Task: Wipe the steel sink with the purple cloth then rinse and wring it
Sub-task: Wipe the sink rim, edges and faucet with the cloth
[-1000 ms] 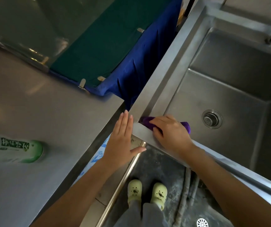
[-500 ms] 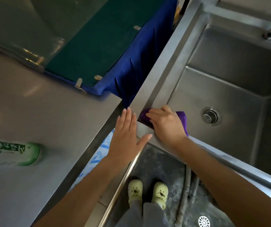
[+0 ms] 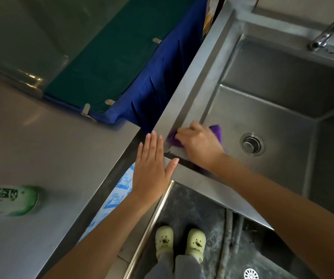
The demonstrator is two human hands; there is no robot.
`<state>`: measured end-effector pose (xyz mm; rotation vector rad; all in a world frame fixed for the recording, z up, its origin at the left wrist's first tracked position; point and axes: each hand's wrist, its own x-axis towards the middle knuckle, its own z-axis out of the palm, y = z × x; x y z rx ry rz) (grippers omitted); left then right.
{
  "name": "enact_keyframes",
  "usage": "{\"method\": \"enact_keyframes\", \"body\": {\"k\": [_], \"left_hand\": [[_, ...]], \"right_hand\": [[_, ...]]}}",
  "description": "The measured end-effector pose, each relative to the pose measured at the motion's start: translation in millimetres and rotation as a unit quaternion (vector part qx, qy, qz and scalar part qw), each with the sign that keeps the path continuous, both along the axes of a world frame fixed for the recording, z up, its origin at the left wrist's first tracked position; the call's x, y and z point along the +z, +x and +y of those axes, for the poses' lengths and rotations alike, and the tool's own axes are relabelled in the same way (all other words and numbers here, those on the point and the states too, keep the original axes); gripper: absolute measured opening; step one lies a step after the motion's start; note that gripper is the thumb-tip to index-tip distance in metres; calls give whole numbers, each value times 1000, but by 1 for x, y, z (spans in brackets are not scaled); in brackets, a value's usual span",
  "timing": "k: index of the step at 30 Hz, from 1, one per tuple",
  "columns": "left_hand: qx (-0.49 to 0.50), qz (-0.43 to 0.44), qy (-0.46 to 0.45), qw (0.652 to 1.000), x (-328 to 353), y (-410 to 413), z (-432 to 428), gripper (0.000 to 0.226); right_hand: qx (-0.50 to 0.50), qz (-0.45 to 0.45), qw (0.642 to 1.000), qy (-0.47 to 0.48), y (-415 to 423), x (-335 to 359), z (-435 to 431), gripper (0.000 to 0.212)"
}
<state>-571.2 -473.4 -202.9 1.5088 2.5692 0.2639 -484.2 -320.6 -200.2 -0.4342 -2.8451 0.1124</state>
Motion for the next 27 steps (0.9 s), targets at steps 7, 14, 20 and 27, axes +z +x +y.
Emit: {"method": "enact_keyframes", "body": {"k": [7,14,20,27], "left_hand": [[-38,0,-4,999,3,-22,51,94],[-53,48,-29,997,-1,-29,77,86],[-55,50,-36,997,-2,-29,77,79],[-61,13,-37,997,5,-34,109,87]], "right_hand": [[5,29,1000,9,3,-13,17,35],[-68,36,997,13,-24,-10,106,29],[-143,-4,990,-19,-41,-12,168,32],[-209,0,977,-38,-59,-11,209,28]]}}
